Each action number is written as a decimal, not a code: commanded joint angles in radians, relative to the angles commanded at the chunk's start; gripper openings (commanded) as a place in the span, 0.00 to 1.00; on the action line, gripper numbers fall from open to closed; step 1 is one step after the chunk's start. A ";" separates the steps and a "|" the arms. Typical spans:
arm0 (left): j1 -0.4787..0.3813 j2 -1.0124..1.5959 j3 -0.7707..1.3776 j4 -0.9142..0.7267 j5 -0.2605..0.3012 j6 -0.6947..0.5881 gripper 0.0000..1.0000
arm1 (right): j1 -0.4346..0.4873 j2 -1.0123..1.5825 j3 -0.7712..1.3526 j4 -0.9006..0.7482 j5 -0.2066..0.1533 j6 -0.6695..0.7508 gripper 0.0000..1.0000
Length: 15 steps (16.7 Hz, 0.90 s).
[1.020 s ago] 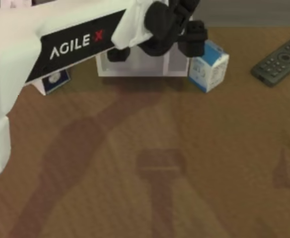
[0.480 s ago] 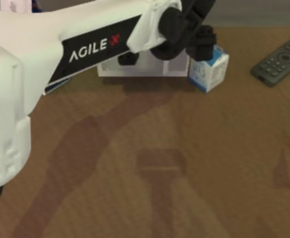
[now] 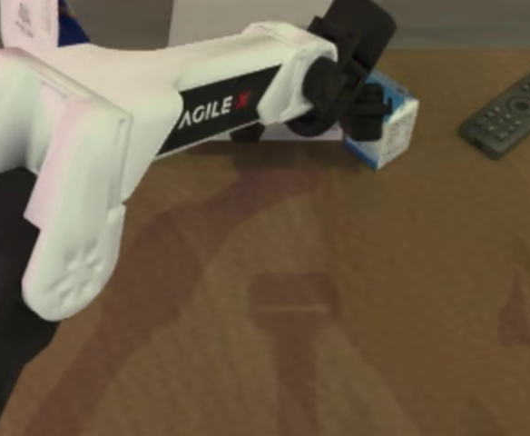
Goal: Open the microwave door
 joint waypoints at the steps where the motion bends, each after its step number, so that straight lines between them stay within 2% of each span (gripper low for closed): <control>1: 0.000 0.001 0.001 0.001 0.000 0.000 1.00 | 0.000 0.000 0.000 0.000 0.000 0.000 1.00; 3: 0.000 0.001 0.001 0.001 0.000 0.000 1.00 | 0.000 0.000 0.000 0.000 0.000 0.000 1.00; 15: 0.000 0.001 0.001 0.001 0.000 0.000 0.10 | 0.000 0.000 0.000 0.000 0.000 0.000 1.00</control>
